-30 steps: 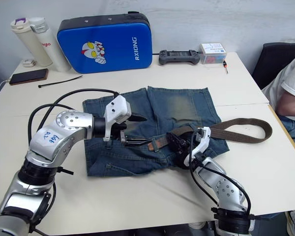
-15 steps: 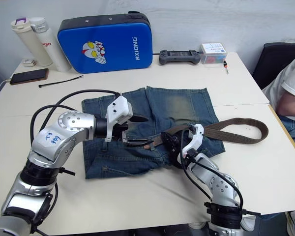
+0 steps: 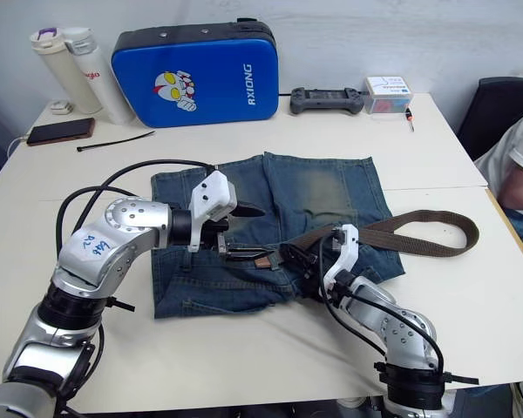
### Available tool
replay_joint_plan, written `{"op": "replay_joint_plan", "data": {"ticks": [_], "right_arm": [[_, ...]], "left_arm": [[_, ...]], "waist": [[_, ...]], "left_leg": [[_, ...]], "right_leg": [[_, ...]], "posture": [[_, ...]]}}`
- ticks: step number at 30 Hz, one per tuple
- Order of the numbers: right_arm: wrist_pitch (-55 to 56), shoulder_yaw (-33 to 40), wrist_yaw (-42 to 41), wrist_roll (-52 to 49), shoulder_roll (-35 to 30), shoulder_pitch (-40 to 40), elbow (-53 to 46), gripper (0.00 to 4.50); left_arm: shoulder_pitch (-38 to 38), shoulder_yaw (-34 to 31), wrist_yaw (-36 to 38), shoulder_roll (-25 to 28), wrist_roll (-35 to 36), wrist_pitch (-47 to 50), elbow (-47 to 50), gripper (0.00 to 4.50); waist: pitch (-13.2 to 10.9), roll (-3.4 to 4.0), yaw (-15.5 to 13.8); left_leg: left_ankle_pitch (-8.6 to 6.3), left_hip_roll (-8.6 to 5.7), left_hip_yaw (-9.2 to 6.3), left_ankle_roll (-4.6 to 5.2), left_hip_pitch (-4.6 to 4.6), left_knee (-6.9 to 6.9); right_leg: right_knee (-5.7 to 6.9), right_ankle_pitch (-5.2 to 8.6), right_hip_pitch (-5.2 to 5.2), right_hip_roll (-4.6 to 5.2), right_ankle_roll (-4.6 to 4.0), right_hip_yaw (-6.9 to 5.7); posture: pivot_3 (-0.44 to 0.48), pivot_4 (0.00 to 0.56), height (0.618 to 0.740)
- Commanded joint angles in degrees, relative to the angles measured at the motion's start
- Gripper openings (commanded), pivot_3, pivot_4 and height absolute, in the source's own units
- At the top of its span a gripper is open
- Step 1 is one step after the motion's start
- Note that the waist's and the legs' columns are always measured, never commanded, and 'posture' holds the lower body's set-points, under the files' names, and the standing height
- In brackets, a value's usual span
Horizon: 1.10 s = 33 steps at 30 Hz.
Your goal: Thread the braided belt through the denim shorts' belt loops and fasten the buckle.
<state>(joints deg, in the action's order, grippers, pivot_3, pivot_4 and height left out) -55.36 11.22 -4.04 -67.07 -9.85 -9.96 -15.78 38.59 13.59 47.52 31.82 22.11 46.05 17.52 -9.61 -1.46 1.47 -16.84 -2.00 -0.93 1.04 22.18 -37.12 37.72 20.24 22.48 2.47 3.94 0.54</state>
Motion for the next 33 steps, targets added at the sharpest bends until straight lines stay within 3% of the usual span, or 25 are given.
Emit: {"op": "replay_joint_plan", "data": {"ticks": [1, 5, 16, 17, 18, 23, 33], "right_arm": [[1.0, 5.1, 4.7, -7.4, 1.4, 1.3, -1.5, 3.44], [2.7, 7.9, 9.3, -15.3, 2.2, 2.2, -1.7, 3.44], [8.1, 10.3, 15.8, -21.1, 0.9, -0.3, 0.9, 3.44], [8.4, 10.2, 16.0, -21.6, 0.9, -0.4, 1.0, 2.90], [8.4, 9.6, 16.1, -21.5, 0.9, -0.4, 1.1, 2.66], [7.5, 6.5, 16.4, -21.0, 1.0, 0.7, 1.5, 0.21], [5.3, -3.6, 15.2, -17.8, 5.0, -1.9, 1.7, 0.09]], "left_arm": [[0.7, 0.1, 0.4, -0.4, -0.3, -1.5, 0.6, 4.50], [1.0, 0.4, 0.6, -0.7, -0.5, -2.1, -0.2, 4.50], [1.5, 0.4, 1.2, -1.1, -1.1, -2.8, -1.1, 4.50], [1.5, 0.4, 1.2, -1.2, -1.1, -2.7, -1.1, 4.50], [1.4, 0.4, 1.2, -1.2, -1.2, -2.7, -1.0, 4.50], [1.5, 0.3, 1.2, -1.1, -1.4, -2.6, -0.9, 4.50], [1.5, 0.4, 1.1, -0.9, -1.4, -2.2, -0.6, 4.50]], "waist": [[0.0, 0.00, -0.1], [-0.1, 0.17, -0.3], [-0.4, 0.68, 0.1], [-0.4, 0.68, 0.1], [-0.4, 0.68, 0.1], [-0.4, 0.70, 0.1], [-0.4, 0.72, 0.5]], "left_leg": [[0.00, -0.02, 0.00, 0.01, 0.01, -0.02], [0.02, -0.10, -0.01, 0.07, 0.10, -0.02], [0.04, -0.11, 0.01, 0.09, 0.13, -0.02], [0.04, -0.11, 0.00, 0.09, 0.13, -0.02], [0.04, -0.11, 0.00, 0.08, 0.14, -0.01], [0.04, -0.11, 0.00, 0.09, 0.16, -0.01], [0.05, -0.10, 0.00, 0.08, 0.13, 0.00]], "right_leg": [[0.00, 0.00, 0.00, 0.01, 0.00, 0.00], [-0.01, 0.00, 0.02, 0.09, 0.00, -0.01], [0.01, 0.00, 0.06, 0.08, 0.00, -0.02], [0.01, 0.00, 0.06, 0.08, 0.01, -0.02], [0.03, 0.00, 0.06, 0.08, 0.00, -0.02], [0.04, 0.00, 0.06, 0.08, 0.00, -0.03], [0.03, 0.00, 0.07, 0.06, 0.01, -0.02]], "posture": [[0.000, 0.150, 0.740], [0.000, 0.150, 0.740], [0.000, 0.150, 0.740], [0.000, 0.150, 0.740], [0.000, 0.150, 0.740], [0.000, 0.150, 0.740], [0.000, 0.150, 0.740]]}}
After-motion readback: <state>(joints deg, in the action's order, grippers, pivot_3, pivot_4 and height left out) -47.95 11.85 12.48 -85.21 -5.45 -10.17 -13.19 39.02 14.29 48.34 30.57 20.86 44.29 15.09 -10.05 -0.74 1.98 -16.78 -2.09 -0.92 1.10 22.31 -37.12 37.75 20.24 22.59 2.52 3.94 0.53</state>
